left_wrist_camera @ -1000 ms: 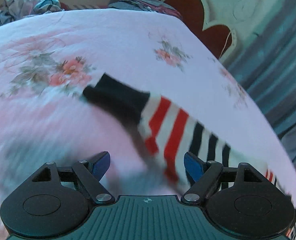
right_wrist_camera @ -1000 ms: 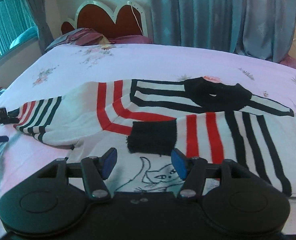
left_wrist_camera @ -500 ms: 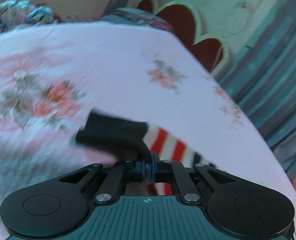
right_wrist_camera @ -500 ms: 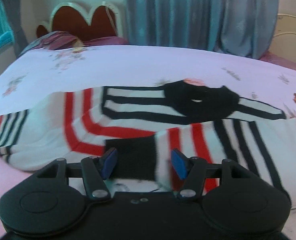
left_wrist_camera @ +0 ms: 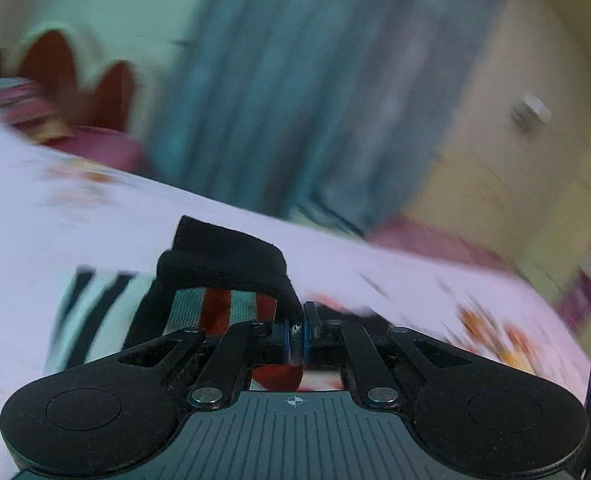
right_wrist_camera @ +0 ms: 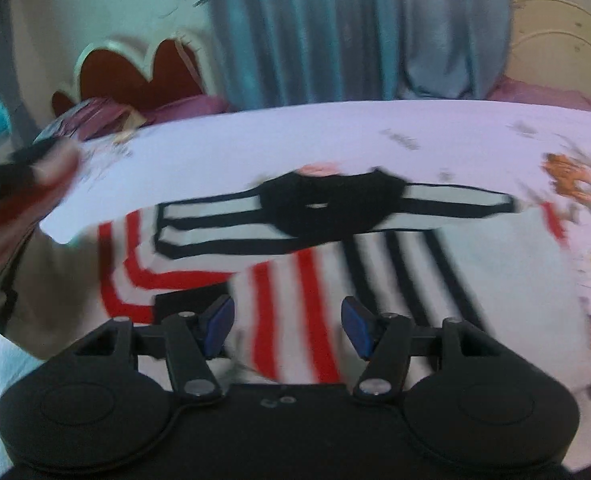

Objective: Fold small clothes

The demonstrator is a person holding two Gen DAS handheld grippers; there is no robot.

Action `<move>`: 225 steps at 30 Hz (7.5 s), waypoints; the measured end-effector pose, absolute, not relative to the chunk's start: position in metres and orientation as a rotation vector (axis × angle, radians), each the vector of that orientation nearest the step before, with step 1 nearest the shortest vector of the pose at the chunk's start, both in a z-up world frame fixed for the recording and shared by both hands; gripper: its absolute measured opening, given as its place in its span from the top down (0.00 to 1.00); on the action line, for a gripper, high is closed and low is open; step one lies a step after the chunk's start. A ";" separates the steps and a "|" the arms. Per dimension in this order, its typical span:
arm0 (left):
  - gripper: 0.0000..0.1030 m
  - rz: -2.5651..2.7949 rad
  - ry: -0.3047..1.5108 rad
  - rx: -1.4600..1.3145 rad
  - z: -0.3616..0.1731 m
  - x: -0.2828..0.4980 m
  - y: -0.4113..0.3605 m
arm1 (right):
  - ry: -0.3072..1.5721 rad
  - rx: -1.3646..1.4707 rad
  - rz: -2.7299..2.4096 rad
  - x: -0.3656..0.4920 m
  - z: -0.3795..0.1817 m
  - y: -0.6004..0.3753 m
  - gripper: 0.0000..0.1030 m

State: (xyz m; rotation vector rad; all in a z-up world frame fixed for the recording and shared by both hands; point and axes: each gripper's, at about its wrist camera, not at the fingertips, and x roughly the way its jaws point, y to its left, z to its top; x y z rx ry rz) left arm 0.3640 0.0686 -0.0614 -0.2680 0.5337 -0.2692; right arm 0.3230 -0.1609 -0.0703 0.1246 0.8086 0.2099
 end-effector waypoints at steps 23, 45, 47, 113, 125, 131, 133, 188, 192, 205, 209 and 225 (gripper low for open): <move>0.23 0.006 0.698 0.033 -0.104 0.303 0.078 | 0.844 0.157 0.329 0.313 -0.079 -0.156 0.29; 0.30 0.052 0.680 0.099 -0.144 0.316 0.079 | 0.779 0.167 0.183 0.325 -0.068 -0.177 0.93; 0.53 0.045 0.687 0.098 -0.146 0.320 0.078 | 0.756 0.182 0.154 0.322 -0.064 -0.191 0.93; 0.74 0.111 0.760 0.038 -0.159 0.323 0.074 | 0.740 0.030 0.041 0.355 -0.085 -0.260 0.99; 0.73 0.066 0.767 -0.053 -0.128 0.305 0.087 | 0.816 0.221 0.110 0.357 -0.092 -0.287 0.42; 0.73 0.057 0.737 -0.092 -0.105 0.298 0.091 | 0.884 0.271 0.142 0.362 -0.108 -0.280 0.60; 0.73 0.059 0.722 -0.110 -0.099 0.297 0.092 | 0.888 0.243 0.141 0.362 -0.109 -0.275 0.66; 0.89 -0.022 0.743 -0.077 -0.111 0.388 0.059 | 0.802 0.044 0.204 0.343 -0.088 -0.225 0.69; 0.89 -0.046 0.811 -0.054 -0.129 0.365 0.034 | 0.841 -0.023 0.209 0.339 -0.103 -0.208 0.64; 0.87 -0.001 0.830 0.016 -0.141 0.358 0.022 | 0.915 -0.130 0.067 0.346 -0.113 -0.196 0.01; 0.87 0.003 0.834 0.010 -0.140 0.358 0.022 | 0.997 0.001 0.054 0.356 -0.116 -0.212 0.01; 0.00 -0.012 0.801 -0.136 -0.135 0.336 0.042 | 0.839 0.117 0.104 0.312 -0.088 -0.222 0.23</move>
